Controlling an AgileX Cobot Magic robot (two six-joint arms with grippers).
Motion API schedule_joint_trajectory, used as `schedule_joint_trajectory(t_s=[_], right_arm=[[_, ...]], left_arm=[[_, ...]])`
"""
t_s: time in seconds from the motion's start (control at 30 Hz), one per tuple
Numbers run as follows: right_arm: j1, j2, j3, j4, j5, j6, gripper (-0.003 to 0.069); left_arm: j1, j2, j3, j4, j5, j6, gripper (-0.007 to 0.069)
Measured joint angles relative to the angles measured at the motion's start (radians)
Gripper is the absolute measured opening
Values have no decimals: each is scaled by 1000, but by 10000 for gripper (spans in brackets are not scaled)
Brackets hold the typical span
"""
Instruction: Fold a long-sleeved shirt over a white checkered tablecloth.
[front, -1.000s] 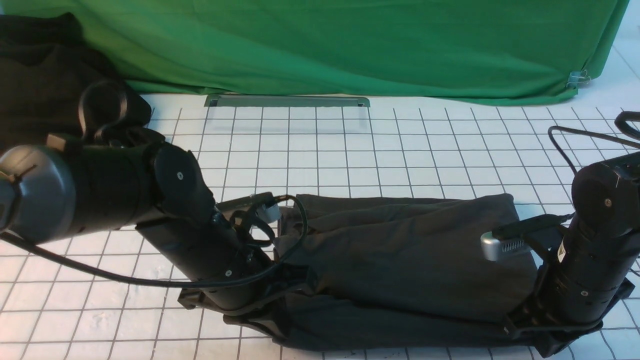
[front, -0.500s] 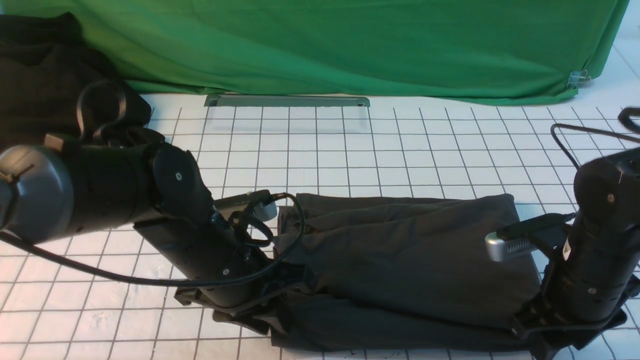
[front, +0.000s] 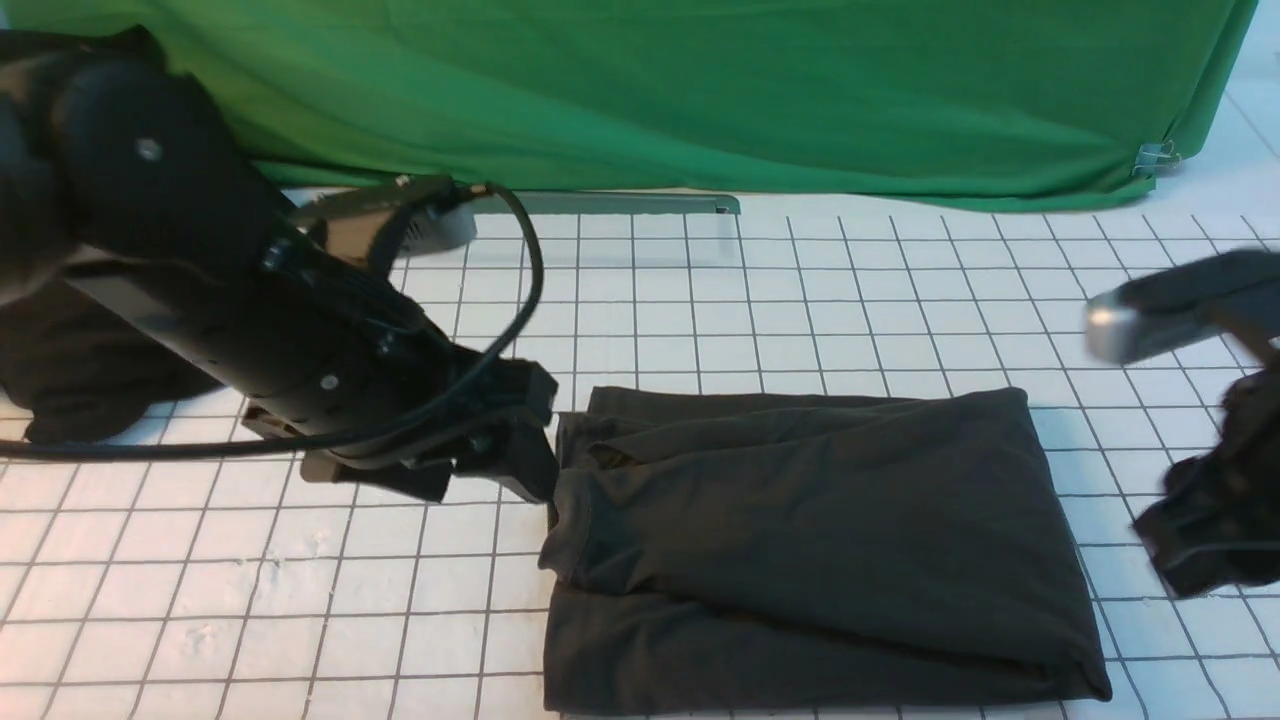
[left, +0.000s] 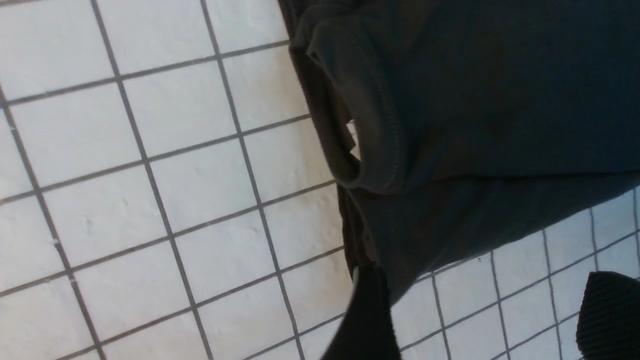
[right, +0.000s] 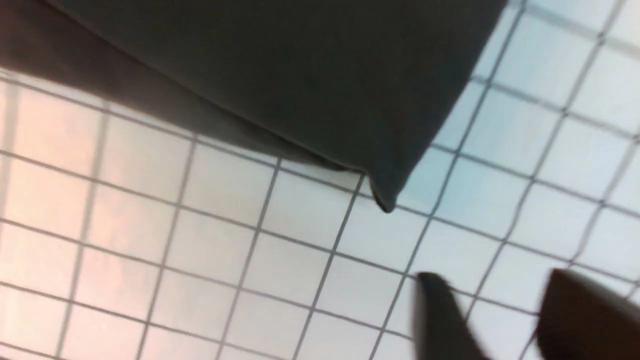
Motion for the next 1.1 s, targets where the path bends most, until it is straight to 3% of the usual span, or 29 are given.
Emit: schedule_joint_trajectory(t_s=[0.03,0.13,0.3,0.33,0.43,0.63,0.8,1.1], right_arm=[[0,-76,0,0,1,0,123],[0,-219,1,0,2,4,36],[0,-586,68,0,-114,-27,9],[0,-601,78,0,-132,-29,8],[0,-834,183,0,-277,-54,8],[0,-1127,484,0,-624,-84,8],[0,-1145,615,0,-829,-72,10],[-1,-1145,640,0,-913,-69,21]], left_arm=[[0,-23,0,0,0,0,470],[0,-61,0,3,1,0,403],[-2,-112,11,11,-23,0,164],[-2,-115,14,11,-32,0,155],[-13,-151,87,13,-116,0,28],[-22,-191,177,14,-198,0,0],[-22,-195,179,23,-225,1,0],[-22,-195,179,55,-271,2,1]])
